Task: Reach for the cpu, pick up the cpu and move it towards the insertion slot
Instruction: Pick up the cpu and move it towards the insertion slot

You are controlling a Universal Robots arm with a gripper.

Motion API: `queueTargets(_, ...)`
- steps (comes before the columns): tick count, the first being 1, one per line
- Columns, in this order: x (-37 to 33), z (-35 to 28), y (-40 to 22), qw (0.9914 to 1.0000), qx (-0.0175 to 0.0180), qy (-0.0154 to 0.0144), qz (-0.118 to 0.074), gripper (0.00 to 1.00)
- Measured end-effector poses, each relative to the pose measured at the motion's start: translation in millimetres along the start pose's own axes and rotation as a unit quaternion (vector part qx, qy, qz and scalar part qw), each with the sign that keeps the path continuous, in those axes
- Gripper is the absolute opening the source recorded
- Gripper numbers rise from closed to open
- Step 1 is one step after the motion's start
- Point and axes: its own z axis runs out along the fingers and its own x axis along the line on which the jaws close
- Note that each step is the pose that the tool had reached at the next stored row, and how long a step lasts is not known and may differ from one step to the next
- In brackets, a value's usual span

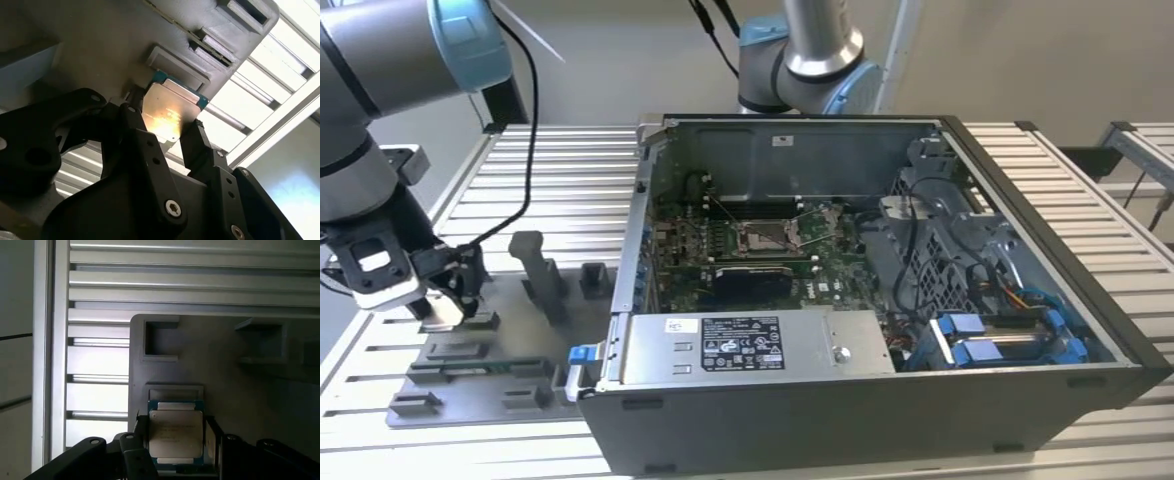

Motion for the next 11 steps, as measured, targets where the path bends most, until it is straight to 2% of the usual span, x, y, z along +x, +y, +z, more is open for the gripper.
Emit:
queueTargets(7, -0.2, -22.4, 1.2, 1.00000, 0.0000, 0.0001, 0.000, 0.00)
queueTargets(11, -0.4, -38.2, 2.0, 1.00000, 0.0000, 0.0001, 0.000, 0.00)
